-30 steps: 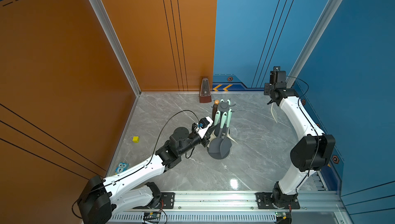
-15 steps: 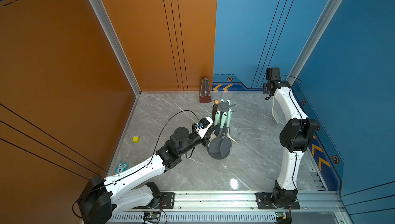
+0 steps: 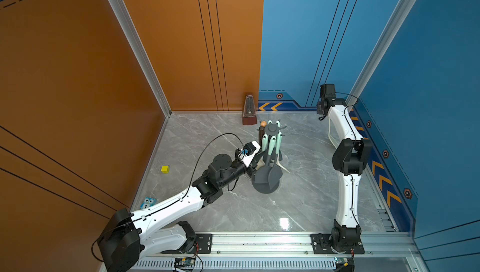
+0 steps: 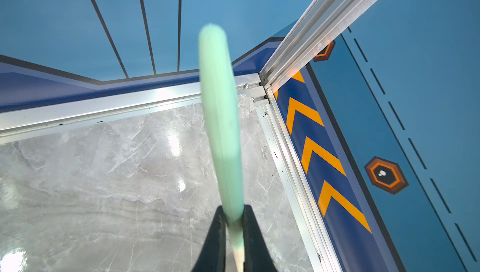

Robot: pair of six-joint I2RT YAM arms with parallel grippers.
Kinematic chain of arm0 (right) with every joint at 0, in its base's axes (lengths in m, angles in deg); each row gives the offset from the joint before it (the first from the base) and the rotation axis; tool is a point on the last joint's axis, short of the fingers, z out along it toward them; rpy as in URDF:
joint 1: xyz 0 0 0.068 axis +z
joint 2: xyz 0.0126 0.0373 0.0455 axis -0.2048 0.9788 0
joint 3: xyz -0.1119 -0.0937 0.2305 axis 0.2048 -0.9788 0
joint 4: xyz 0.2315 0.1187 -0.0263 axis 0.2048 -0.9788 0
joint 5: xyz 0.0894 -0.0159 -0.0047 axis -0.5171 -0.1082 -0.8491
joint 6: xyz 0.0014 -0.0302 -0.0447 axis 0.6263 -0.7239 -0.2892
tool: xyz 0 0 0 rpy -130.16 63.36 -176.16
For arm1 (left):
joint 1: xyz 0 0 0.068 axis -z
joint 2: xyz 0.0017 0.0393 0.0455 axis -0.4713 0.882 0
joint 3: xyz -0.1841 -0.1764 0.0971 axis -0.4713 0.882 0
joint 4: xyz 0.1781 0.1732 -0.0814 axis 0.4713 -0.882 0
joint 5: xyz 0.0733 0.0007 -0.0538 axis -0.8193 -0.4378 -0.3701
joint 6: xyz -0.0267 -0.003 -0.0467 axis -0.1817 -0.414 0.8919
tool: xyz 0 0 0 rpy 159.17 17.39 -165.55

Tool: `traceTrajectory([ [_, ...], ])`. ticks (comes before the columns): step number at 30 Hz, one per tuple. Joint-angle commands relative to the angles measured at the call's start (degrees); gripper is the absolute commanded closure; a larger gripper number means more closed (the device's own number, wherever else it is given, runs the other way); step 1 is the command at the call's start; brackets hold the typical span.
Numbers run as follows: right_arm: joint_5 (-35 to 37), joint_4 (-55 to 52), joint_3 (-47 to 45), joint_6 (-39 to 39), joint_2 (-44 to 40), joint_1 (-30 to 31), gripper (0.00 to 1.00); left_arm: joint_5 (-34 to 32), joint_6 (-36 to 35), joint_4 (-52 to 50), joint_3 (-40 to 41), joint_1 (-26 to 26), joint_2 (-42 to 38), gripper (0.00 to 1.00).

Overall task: Take the spatula off the kitchen utensil rack
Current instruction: Place the spatula at the center of the board.

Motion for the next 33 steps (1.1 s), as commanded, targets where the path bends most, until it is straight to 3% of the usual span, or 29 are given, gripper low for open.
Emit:
traceTrajectory([
  [1,-0.8,-7.8,0.8,1.8,4.6,-2.0,1.0,-0.5,-0.6,-3.9,0.3,0.1,1.4,0.82],
  [27,-16.9,-9.9,1.1,4.7,10.2,-6.5,1.0,-0.7,-0.1,-3.9,-0.3,0.1,2.9,0.82],
  [33,-21.8,-9.4,0.6,3.6,9.9,-7.7,0.79,-1.0,0.0,-3.9,-0.2,0.0,3.2,0.82],
])
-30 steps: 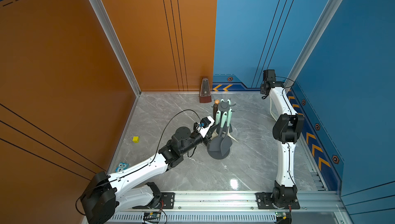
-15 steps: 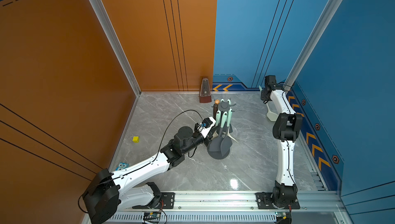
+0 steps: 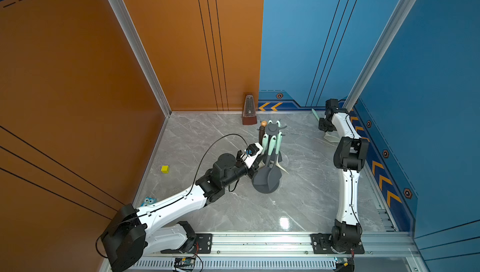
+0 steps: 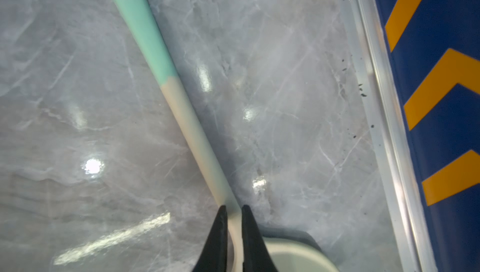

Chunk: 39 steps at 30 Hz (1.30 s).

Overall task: Take the spatula off the kitchen utensil rack
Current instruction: Place the spatula at the center of the board.

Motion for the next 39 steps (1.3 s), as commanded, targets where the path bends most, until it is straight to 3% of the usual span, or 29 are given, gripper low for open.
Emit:
traceTrajectory([
  [1,-5.6,-0.8,-0.9,-0.1,-1.2,-1.4,0.76,-0.9,0.0,-1.4,-0.2,0.1,0.9,0.82],
  [5,-9.9,-0.3,-1.9,0.3,-1.6,-3.0,0.7,-0.8,0.1,-1.3,-0.3,0.0,1.1,0.82],
  [12,-10.9,-0.3,-2.3,-1.3,-0.9,-3.4,0.66,-0.7,0.3,-1.3,-0.3,0.1,1.5,0.82],
  [15,-11.1,-0.3,-3.8,-2.5,-1.5,-3.1,0.69,-0.7,0.4,-1.3,-0.4,0.1,1.6,0.82],
  [20,-9.6,-1.7,-6.5,-5.0,-2.8,-1.8,0.9,-0.6,0.2,-1.4,-0.5,0.1,1.6,0.82],
  [23,-9.3,-2.4,-8.7,-4.8,-3.5,-1.8,0.97,-0.6,0.2,-1.4,-0.5,0.1,1.5,0.82],
  [33,-6.7,-2.8,-18.5,-9.2,-9.2,-1.3,0.98,-0.2,0.1,-1.4,-0.5,0.1,1.1,0.82],
  [39,-8.2,-3.3,-19.5,-8.9,-10.6,-1.8,0.96,0.1,0.2,-1.3,-0.4,0.1,1.1,0.82],
])
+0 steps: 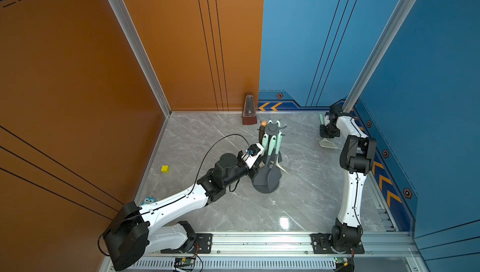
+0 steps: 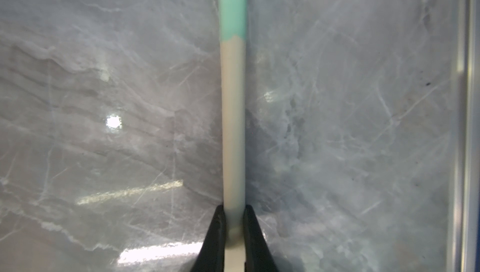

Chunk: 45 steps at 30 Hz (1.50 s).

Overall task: Take the spatula off the kitchen utensil rack
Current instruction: Place the spatula at the center of the board.

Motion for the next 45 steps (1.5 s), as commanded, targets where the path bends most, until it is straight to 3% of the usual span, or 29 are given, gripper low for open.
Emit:
traceTrajectory([
  [1,0.1,-6.4,-1.9,-1.1,-1.7,0.2,0.93,0.1,0.2,-1.0,-0.3,0.1,-0.3,0.82],
  [7,0.9,-5.7,-3.0,-1.3,-6.5,1.6,0.69,0.4,0.3,-1.0,-0.2,0.1,-0.8,0.82],
  [10,1.9,-3.9,-6.0,-1.1,-12.6,3.0,0.65,1.0,0.6,-1.0,-0.6,0.0,-0.8,0.82],
  [15,-1.7,2.0,-14.2,0.8,-25.4,4.3,0.65,1.5,0.9,-1.0,-0.7,0.0,-1.0,0.83],
  [19,-10.7,11.9,-26.3,3.3,-35.8,5.4,0.66,1.8,1.3,-1.0,-1.0,-0.2,-1.2,0.84],
  [26,-12.6,25.7,-43.7,1.6,-50.5,13.1,0.68,1.9,2.0,-1.0,-1.0,-0.3,-2.0,0.87],
  [31,-20.6,37.2,-57.1,3.1,-62.7,15.8,0.67,2.2,1.8,-1.0,-0.4,-0.3,-3.1,0.86],
  [37,-22.7,40.9,-65.0,4.2,-75.2,21.3,0.65,1.5,1.9,0.6,1.5,-0.8,-5.3,0.85],
  [45,-22.8,41.5,-67.8,6.2,-86.4,28.8,0.66,1.9,2.6,2.7,1.9,-1.3,-5.2,0.88],
])
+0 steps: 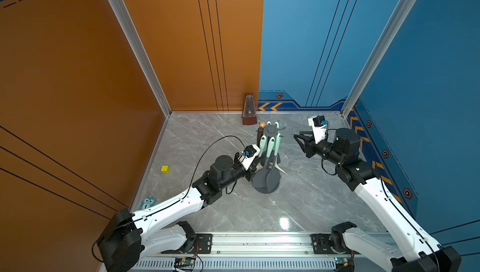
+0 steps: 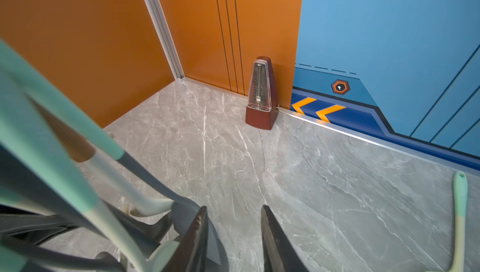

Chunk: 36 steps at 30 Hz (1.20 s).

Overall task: Take the spatula off the kitchen utensil rack
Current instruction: Take off the spatula from the rack.

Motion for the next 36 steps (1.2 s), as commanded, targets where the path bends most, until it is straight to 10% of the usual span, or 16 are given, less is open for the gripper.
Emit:
traceTrajectory([
  [1,-1.1,1.3,-1.3,1.6,-3.2,1.9,0.66,1.1,1.2,4.4,0.1,-0.6,-0.9,0.88],
  [36,2.5,-2.9,-1.3,-1.4,-9.4,15.6,0.6,1.8,2.6,4.4,-0.6,-0.6,0.3,0.9],
])
